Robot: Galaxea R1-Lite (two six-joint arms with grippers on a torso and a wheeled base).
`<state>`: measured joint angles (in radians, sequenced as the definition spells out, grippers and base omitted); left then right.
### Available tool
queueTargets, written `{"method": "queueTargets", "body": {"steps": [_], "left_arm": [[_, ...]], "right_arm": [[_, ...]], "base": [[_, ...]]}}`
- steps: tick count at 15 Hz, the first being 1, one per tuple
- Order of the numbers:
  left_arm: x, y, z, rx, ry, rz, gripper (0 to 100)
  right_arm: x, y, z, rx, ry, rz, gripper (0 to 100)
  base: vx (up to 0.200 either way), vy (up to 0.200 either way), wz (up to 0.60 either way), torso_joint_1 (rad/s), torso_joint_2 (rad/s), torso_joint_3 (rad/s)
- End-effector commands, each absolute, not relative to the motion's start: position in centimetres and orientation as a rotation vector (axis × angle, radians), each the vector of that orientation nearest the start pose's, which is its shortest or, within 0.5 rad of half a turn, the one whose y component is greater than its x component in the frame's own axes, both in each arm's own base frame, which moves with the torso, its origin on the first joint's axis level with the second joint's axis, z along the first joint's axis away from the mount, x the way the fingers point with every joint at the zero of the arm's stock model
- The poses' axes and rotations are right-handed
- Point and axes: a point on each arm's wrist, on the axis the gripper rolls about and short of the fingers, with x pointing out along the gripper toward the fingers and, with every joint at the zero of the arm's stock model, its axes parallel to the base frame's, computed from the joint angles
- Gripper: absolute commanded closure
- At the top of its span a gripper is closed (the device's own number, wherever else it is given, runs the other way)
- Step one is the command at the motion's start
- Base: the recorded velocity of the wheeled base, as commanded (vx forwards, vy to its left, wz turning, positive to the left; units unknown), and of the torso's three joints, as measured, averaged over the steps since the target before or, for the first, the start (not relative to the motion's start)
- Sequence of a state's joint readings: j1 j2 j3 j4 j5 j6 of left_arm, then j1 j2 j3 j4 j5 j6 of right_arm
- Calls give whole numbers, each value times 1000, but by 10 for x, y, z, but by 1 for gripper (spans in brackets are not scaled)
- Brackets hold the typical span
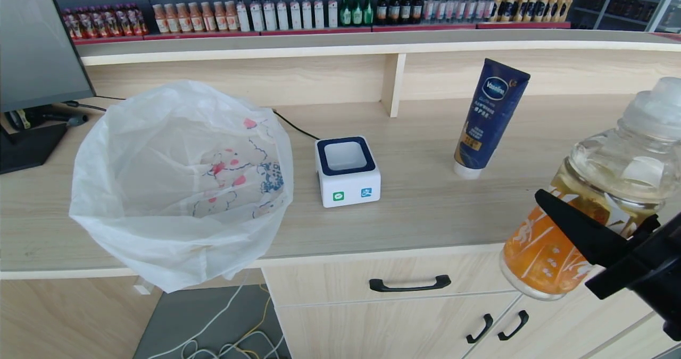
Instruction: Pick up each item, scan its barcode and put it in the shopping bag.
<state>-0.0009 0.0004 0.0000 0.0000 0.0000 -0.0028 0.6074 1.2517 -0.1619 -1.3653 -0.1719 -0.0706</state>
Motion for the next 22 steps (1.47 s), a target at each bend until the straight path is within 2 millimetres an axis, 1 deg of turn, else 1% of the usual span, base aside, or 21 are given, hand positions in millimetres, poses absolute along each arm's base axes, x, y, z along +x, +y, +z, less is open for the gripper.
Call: {"method": "queueTargets", "body": {"steps": [1, 2, 3, 5, 6, 8, 10, 11, 12, 14, 16, 19, 22], "left_arm": [[-23, 0, 75, -3, 0, 0, 0], [-23, 0, 75, -3, 0, -2, 0], [-23, 0, 75, -3, 0, 0, 0], [-23, 0, 75, -3, 0, 0, 0], [-23, 0, 75, -3, 0, 0, 0], [-23, 0, 75, -3, 0, 0, 0], [-23, 0, 75, -3, 0, 0, 0], [-23, 0, 75, -3, 0, 0, 0], [-23, 0, 75, -3, 0, 0, 0], [-23, 0, 75, -3, 0, 0, 0], [-23, 0, 75, -3, 0, 0, 0], [-23, 0, 75, -3, 0, 0, 0], [-23, 0, 75, -3, 0, 0, 0]], "right_arm": [[123, 81, 192, 90, -265, 426, 100], [126, 83, 189, 99, -242, 435, 100], [131, 87, 192, 106, -245, 440, 100], [136, 91, 209, 132, -310, 446, 100], [136, 93, 211, 127, -314, 457, 100], [126, 102, 204, 61, -302, 520, 100], [120, 109, 205, -7, -328, 561, 100], [115, 115, 203, -56, -334, 598, 100], [114, 116, 201, -81, -331, 605, 100], [107, 128, 201, -181, -354, 672, 100], [102, 134, 200, -254, -368, 706, 100], [98, 137, 201, -345, -416, 716, 100], [85, 150, 200, -409, -465, 806, 100]], "base": [[0, 0, 0, 0, 0, 0], [0, 0, 0, 0, 0, 0], [0, 0, 0, 0, 0, 0], [0, 0, 0, 0, 0, 0], [0, 0, 0, 0, 0, 0], [0, 0, 0, 0, 0, 0], [0, 0, 0, 0, 0, 0], [0, 0, 0, 0, 0, 0], [0, 0, 0, 0, 0, 0], [0, 0, 0, 0, 0, 0], [0, 0, 0, 0, 0, 0], [0, 0, 0, 0, 0, 0], [0, 0, 0, 0, 0, 0]]}}
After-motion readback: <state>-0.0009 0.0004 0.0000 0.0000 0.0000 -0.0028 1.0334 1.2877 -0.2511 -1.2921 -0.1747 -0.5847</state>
